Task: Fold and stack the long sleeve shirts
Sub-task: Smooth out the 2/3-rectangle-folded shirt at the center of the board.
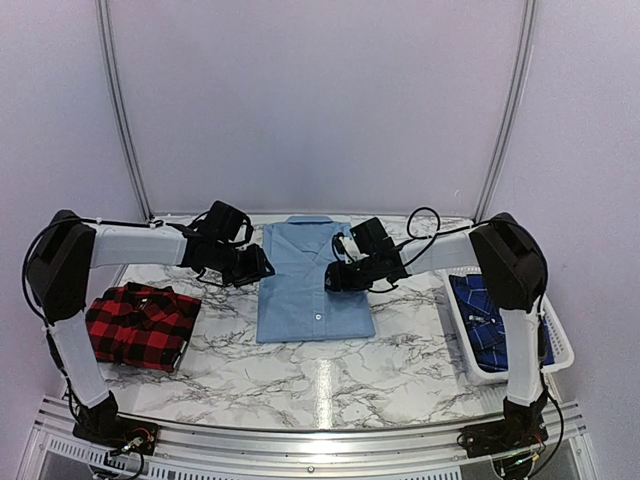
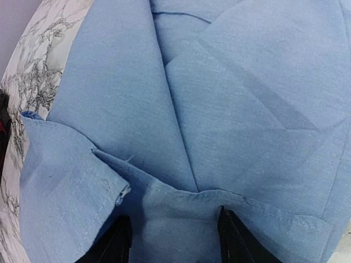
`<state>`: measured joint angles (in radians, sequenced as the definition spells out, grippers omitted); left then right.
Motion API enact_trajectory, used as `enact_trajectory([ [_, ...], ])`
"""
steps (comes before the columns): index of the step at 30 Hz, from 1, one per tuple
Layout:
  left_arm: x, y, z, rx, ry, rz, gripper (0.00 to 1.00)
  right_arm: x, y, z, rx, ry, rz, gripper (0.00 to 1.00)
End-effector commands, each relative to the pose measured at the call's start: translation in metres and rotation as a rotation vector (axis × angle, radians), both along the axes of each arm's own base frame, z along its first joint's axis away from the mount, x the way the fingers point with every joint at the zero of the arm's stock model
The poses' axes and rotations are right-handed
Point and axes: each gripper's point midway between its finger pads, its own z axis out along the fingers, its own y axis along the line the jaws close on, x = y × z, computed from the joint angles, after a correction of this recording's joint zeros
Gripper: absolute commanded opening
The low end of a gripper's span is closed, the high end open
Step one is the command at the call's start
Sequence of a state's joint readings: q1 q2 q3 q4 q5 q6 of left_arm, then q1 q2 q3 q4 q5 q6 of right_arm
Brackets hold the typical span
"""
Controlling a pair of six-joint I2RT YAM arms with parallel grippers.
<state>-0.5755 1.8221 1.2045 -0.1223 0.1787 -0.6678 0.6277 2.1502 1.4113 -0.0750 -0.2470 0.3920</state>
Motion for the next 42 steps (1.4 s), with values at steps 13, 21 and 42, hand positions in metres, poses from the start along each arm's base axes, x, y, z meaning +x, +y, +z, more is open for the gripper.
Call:
enact_trajectory([
  [13, 0.035, -0.004, -0.040, 0.209, -0.016, -0.093, 0.45, 0.000, 0.000, 0.030, -0.009, -0.060, 0.002, 0.54],
  [21, 0.040, 0.011, -0.044, 0.273, -0.020, -0.033, 0.19, 0.000, 0.000, 0.035, -0.006, -0.070, 0.002, 0.54],
  [42, 0.056, 0.026, -0.022, 0.294, -0.085, 0.036, 0.53, 0.008, -0.034, 0.079, -0.084, -0.164, -0.099, 0.55],
])
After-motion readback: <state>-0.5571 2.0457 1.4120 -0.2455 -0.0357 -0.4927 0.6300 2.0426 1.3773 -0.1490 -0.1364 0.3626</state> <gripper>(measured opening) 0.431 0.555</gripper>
